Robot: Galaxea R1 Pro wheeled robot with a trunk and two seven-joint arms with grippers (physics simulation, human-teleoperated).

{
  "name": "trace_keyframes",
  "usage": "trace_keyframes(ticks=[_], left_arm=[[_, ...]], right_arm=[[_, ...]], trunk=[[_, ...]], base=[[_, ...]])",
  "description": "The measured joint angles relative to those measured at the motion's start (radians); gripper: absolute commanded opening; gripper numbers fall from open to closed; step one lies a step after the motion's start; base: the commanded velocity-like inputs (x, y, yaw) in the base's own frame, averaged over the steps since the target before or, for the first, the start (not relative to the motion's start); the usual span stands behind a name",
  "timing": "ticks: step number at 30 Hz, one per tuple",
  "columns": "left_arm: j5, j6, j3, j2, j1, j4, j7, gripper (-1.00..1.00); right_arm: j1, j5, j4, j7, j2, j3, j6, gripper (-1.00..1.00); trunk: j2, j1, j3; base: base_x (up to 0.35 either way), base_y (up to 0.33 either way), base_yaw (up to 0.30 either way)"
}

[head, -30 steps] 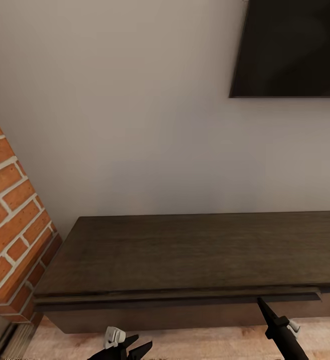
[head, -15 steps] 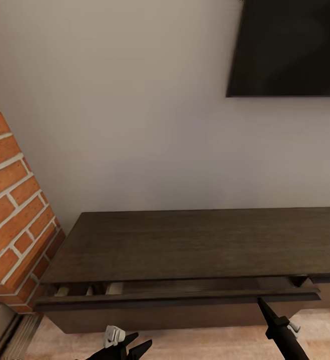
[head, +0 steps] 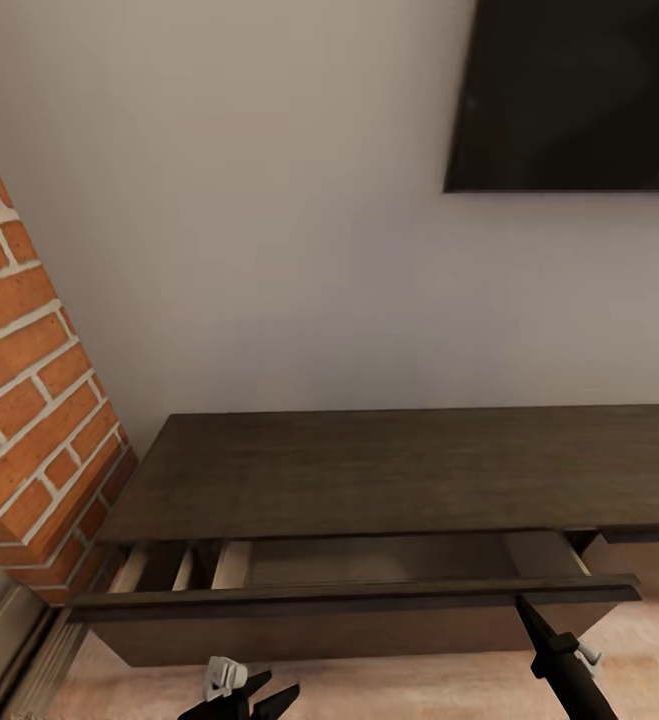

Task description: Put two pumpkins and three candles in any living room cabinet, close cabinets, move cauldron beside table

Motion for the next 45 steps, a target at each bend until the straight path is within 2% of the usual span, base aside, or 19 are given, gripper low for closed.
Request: trace_keyframes(ticks=[30,45], left_arm=[[0.001,-0.001,0.000,0.000,0.000,0.001,0.001,1.00],[0.001,-0.002,0.000,0.000,0.000,0.002,0.001,1.00]], right_arm=[[0.000,-0.003,-0.001,-0.004,0.000,-0.008,-0.001,-1.00],[0.000,-0.003,-0.001,-0.005,0.000,-0.009,-0.001,-1.00]], trunk=[[0.000,0.000,0.000],[0.000,0.000,0.000]], base=[[-0.154,0.000,0.000],[-0.074,0.000,0.000]])
